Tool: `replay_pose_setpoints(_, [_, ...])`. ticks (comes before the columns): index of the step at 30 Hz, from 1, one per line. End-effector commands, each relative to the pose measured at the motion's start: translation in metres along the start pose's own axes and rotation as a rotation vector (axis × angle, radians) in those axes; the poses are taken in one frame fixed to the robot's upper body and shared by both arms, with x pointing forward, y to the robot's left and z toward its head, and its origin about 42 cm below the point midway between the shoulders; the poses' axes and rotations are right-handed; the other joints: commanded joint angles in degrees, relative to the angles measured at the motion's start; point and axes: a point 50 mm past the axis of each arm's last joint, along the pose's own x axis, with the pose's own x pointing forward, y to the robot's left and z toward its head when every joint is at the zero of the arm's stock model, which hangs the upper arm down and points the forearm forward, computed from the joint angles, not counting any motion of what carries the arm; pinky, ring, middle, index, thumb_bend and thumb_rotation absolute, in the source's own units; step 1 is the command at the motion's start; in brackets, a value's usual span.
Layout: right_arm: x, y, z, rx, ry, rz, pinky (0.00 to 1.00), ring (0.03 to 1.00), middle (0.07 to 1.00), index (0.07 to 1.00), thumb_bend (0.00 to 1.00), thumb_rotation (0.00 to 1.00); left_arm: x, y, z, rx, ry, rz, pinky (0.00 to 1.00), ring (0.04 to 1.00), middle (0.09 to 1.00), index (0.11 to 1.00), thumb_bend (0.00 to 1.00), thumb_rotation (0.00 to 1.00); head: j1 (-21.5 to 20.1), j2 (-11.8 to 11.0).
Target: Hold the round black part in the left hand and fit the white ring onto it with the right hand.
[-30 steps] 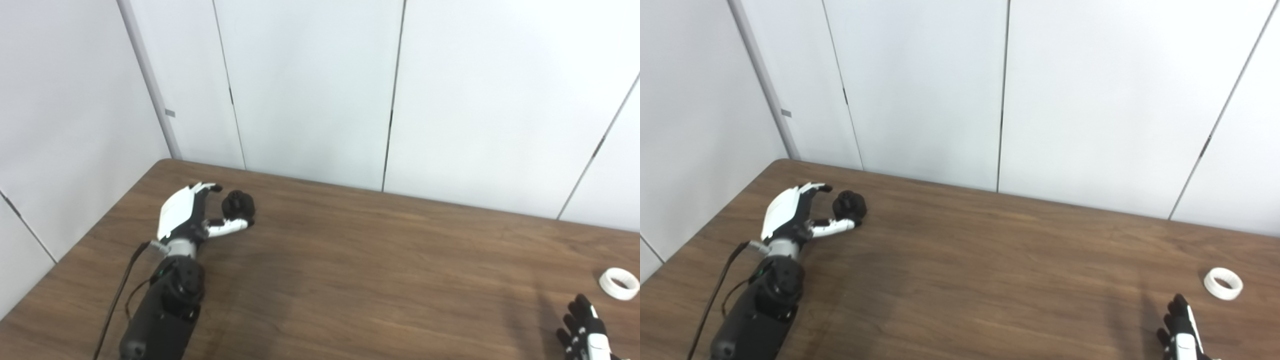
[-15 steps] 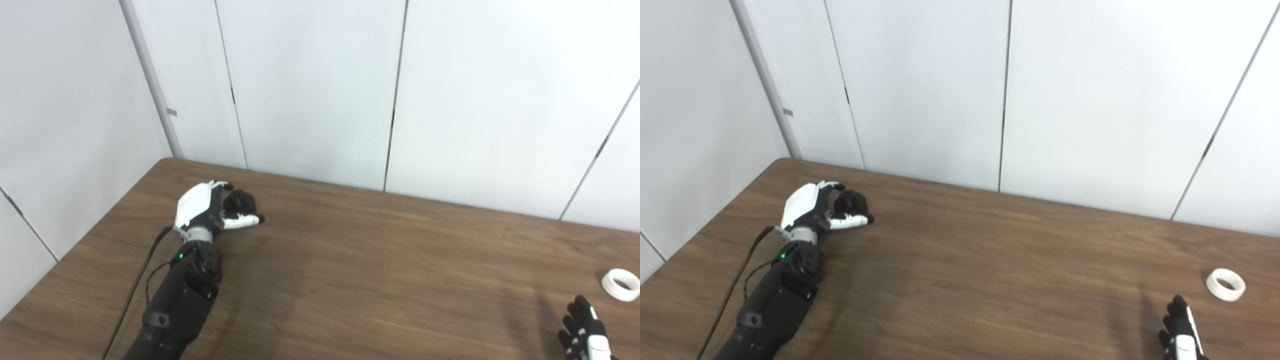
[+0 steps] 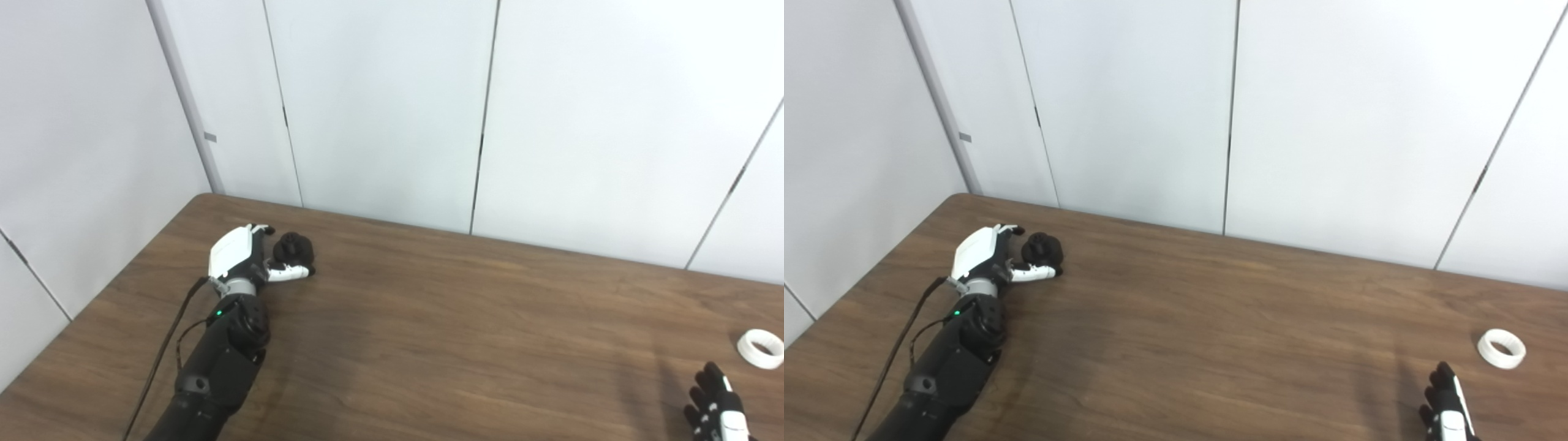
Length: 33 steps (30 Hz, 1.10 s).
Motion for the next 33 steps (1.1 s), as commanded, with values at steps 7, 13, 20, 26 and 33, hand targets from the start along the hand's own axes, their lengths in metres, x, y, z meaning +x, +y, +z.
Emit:
replay_pose_setpoints(7, [-0.003,0.000,0.004,-0.004,-0.018,0.019,1.00,1.000,1.000,1.000,0.34,1.00,0.016,0.024,0.012,-0.019,-0.034,0.070,1.00,0.990,0.942,0.826,1.00,0.38,0.0,0.0])
replay_pose_setpoints(13, [-0.004,-0.001,0.003,-0.018,-0.020,0.017,1.00,1.000,1.000,1.000,0.34,1.00,0.016,0.017,0.013,-0.057,-0.047,0.047,1.00,0.973,0.924,0.808,1.00,0.38,-0.6,0.0])
replay_pose_setpoints(20, [-0.004,-0.003,0.003,-0.025,-0.019,0.009,1.00,1.000,1.000,1.000,0.33,1.00,0.017,0.011,0.019,-0.085,-0.052,0.045,1.00,0.966,0.914,0.795,1.00,0.35,-0.7,0.0])
replay_pose_setpoints(26, [-0.003,-0.002,0.003,-0.025,-0.014,0.005,1.00,1.000,1.000,1.000,0.33,1.00,0.019,0.010,0.021,-0.090,-0.054,0.043,1.00,0.970,0.917,0.788,0.98,0.34,-1.0,0.0])
replay_pose_setpoints(33, [-0.003,-0.001,0.002,-0.019,-0.019,0.015,1.00,1.000,1.000,1.000,0.32,1.00,0.019,0.008,0.021,-0.092,-0.057,0.050,1.00,0.966,0.910,0.776,0.98,0.33,-1.0,0.0])
